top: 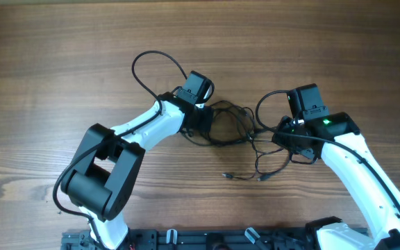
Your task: Untangle cables
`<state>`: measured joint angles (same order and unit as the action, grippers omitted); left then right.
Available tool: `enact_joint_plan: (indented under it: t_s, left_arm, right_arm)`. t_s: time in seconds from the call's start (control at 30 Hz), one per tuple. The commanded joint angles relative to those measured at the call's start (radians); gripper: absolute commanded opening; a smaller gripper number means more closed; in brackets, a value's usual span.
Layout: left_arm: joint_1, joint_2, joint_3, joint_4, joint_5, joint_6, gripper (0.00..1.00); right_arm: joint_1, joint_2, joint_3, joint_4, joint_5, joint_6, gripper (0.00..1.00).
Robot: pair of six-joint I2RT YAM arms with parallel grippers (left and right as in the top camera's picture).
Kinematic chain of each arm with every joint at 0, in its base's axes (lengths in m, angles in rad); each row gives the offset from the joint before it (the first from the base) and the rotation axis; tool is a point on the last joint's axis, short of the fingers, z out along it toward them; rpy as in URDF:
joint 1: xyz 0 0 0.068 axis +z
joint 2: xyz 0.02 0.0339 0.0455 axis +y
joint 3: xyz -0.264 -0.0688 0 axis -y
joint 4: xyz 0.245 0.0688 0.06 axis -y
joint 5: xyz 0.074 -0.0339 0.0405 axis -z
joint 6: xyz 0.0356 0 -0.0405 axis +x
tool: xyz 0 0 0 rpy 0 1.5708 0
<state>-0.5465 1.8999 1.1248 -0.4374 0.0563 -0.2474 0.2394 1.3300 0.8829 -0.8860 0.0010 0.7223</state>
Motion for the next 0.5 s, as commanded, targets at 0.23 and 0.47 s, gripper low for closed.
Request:
enact_joint_plan:
  t_s: [0.23,0.47]
  left_arm:
    - [-0.002,0.061,-0.001,0.004,-0.059,0.013,0.5]
    - [-0.002,0.077,-0.001,0.004,-0.062,0.012,0.47]
  right_arm:
    - [-0.001,0.013,-0.007,0.002,-0.003,0.011,0.04]
    - [-0.001,0.013,-0.007,0.002,-0.003,0.011,0.04]
